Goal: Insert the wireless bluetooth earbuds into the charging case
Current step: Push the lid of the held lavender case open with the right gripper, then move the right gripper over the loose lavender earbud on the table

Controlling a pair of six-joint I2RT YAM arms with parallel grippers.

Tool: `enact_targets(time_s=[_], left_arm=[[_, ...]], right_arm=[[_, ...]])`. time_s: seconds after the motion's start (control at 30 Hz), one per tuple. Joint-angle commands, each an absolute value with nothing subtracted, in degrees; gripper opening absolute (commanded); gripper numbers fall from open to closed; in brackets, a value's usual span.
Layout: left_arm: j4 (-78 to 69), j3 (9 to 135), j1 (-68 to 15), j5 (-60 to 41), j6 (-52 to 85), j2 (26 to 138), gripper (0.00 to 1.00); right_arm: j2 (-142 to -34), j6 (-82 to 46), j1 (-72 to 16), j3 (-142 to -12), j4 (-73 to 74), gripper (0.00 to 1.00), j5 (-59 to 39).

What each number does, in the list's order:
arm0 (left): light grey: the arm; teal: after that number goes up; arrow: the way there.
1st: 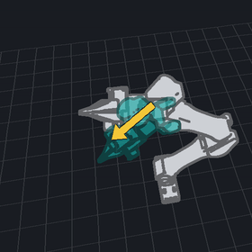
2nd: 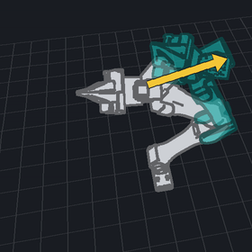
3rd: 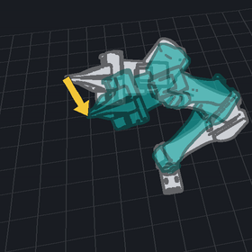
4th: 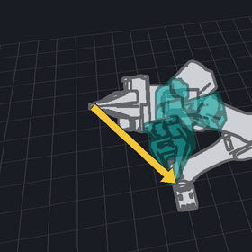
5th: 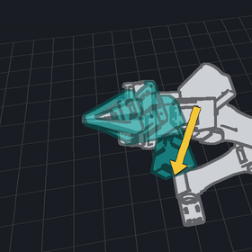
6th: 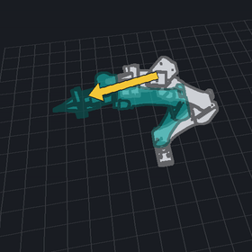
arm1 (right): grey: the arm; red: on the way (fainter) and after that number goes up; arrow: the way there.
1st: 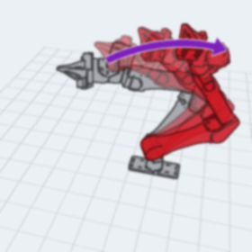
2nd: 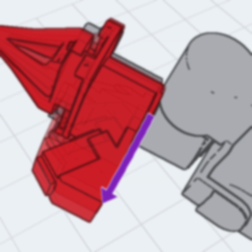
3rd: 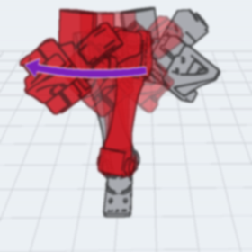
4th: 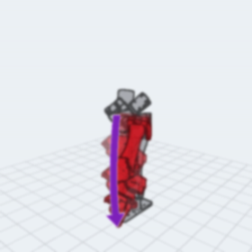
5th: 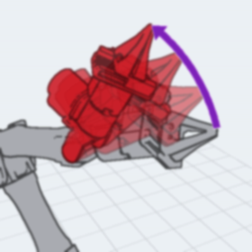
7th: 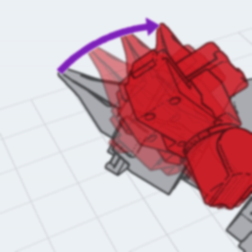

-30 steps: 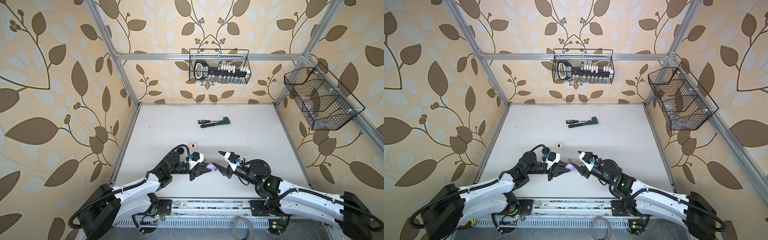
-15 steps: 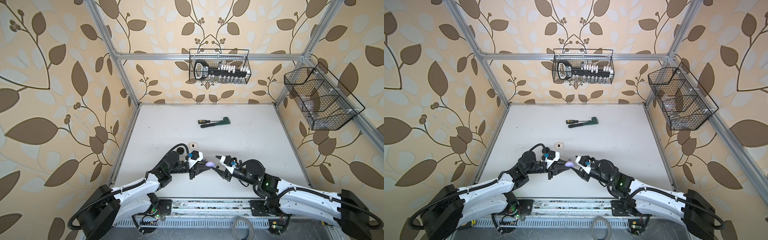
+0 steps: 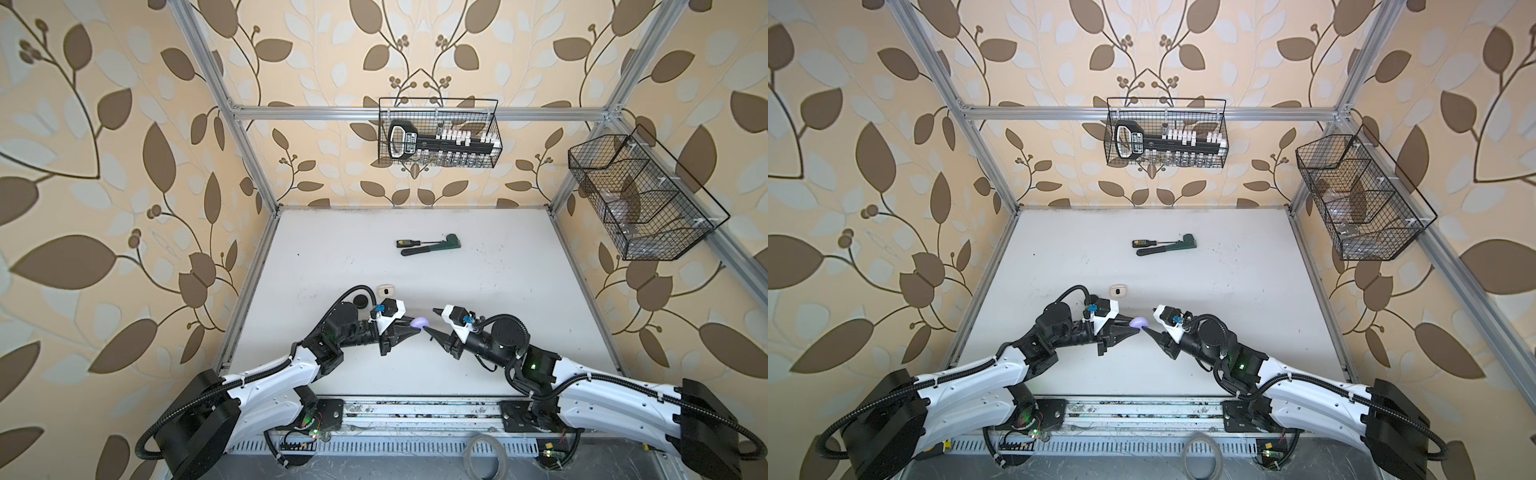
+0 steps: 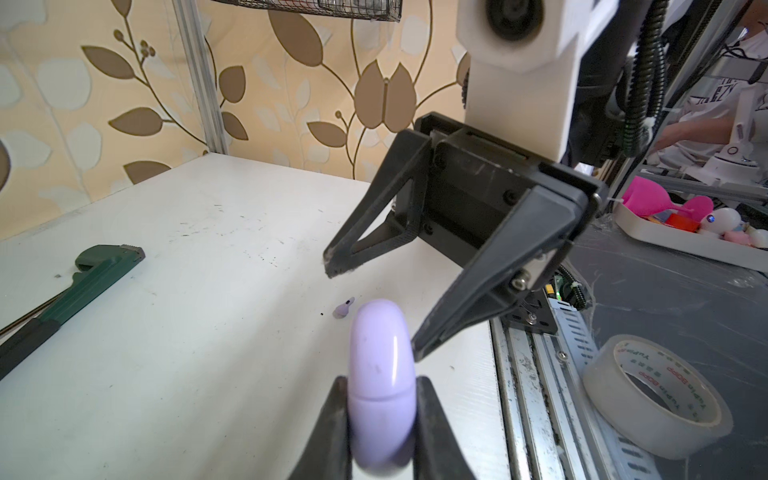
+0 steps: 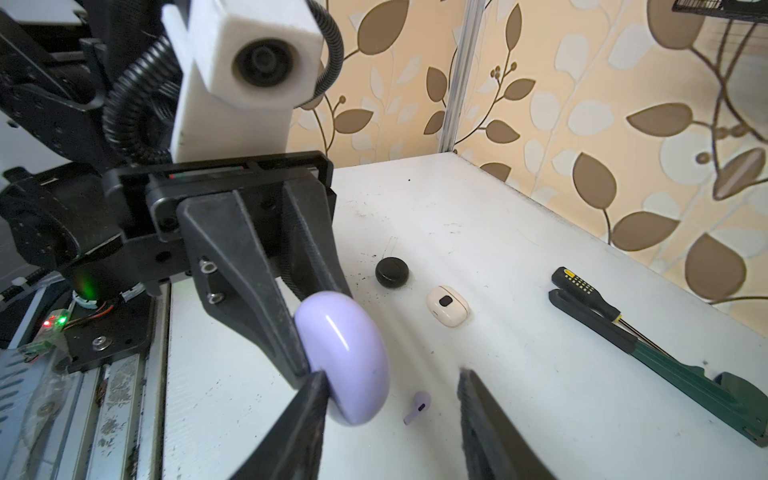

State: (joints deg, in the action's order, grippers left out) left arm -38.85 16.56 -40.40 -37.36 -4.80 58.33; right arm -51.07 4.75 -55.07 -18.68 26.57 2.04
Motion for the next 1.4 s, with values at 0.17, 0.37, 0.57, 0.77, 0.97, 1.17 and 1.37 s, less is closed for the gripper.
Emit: enact_targets(time_s=[0.17,0.37,0.57,0.77,0.97,1.17,1.37], left_arm=[[-41.1,18.3,-41.1,-43.5,-6.5,57.5,0.0],[-41.0,18.2,-41.1,-43.2,-6.5,57.7,0.0],[-41.0,18.3,-41.1,-43.4,-6.5,57.9,0.0],[-41.6,18.0,-41.1,-43.0,-6.3,57.8,0.0],[-45.4,16.2,-41.1,-41.4,-5.0,58.3,0.0],[-50.8,15.0,-41.1,-41.1,-3.2,60.9,0.0],[-54.6,14.3,-41.0,-41.8,-1.2,62.0,0.0]], right_arm=[[-53.0,1.8,-52.9,-21.7,27.0,0.51,7.4],[-53.2,0.2,-52.9,-22.6,26.7,0.52,7.3],[-53.4,-0.7,-52.8,-23.3,26.3,0.53,7.6],[-54.5,-1.5,-52.9,-24.4,25.0,0.54,8.4],[-53.6,-8.4,-52.8,-29.9,16.0,0.64,11.3],[-49.3,-18.7,-53.2,-34.8,2.7,0.66,15.0],[-41.5,-34.3,-52.5,-35.6,-14.4,0.76,26.1]])
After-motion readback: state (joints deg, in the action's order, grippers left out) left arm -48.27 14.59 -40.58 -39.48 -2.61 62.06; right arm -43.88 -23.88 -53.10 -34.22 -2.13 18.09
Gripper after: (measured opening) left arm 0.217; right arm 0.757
